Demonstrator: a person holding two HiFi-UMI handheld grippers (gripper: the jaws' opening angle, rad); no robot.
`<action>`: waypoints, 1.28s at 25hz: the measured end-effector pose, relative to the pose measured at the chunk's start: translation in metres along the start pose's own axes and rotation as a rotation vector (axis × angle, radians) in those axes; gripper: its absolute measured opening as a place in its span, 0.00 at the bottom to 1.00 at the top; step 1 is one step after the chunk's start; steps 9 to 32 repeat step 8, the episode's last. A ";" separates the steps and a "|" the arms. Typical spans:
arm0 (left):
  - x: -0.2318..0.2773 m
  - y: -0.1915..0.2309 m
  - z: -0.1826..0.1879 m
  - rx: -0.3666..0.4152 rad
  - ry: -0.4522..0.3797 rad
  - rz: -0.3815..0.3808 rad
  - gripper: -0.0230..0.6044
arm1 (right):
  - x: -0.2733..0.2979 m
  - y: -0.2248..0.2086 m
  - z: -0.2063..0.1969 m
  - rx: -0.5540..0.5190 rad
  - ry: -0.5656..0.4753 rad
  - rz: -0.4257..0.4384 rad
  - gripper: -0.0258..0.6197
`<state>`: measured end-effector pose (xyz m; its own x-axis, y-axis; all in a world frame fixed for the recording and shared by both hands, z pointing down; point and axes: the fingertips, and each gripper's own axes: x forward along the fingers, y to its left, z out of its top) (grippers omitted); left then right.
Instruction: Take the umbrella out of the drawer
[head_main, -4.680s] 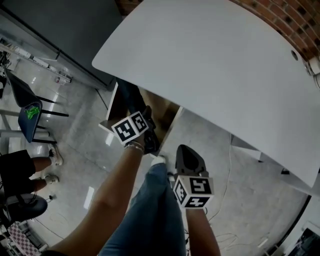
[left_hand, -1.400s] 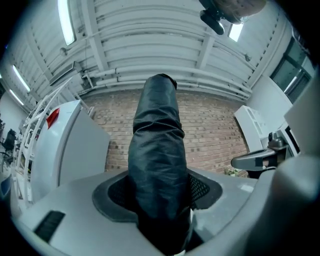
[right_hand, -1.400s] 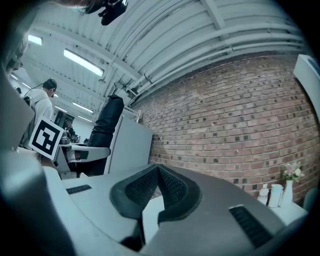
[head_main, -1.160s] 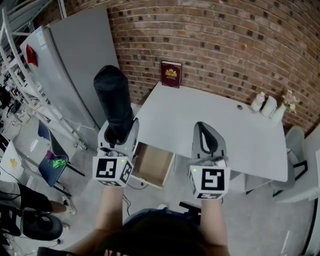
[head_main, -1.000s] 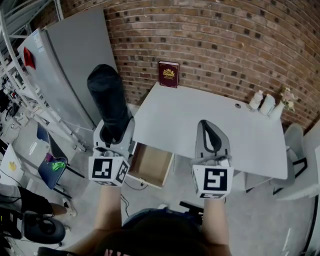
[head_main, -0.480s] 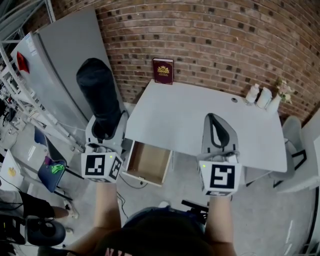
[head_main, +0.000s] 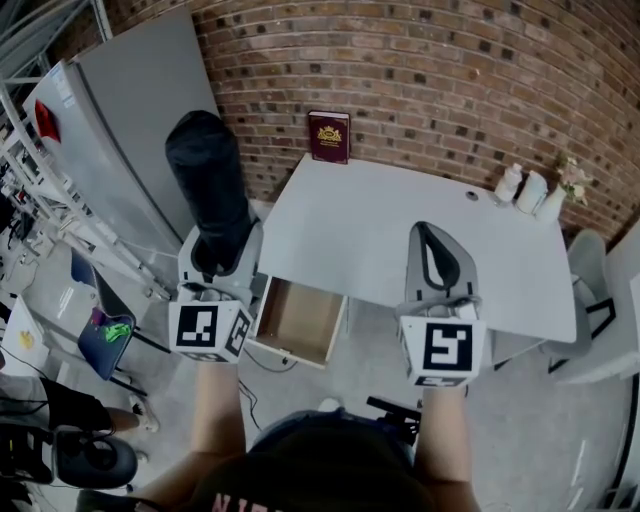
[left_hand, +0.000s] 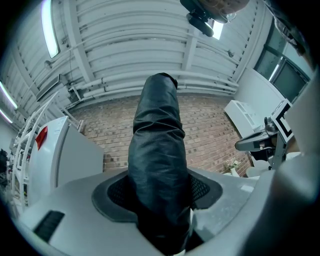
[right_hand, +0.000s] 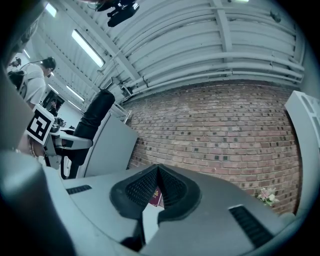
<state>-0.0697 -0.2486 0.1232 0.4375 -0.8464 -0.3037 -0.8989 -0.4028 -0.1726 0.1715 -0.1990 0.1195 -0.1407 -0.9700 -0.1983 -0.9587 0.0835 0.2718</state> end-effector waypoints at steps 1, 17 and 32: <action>0.000 -0.001 -0.001 -0.001 0.004 -0.001 0.44 | 0.000 0.000 -0.001 0.001 0.002 0.002 0.03; 0.002 -0.005 -0.005 -0.028 0.005 0.002 0.44 | 0.000 0.002 -0.008 -0.006 0.021 0.016 0.03; 0.002 -0.005 -0.005 -0.028 0.005 0.002 0.44 | 0.000 0.002 -0.008 -0.006 0.021 0.016 0.03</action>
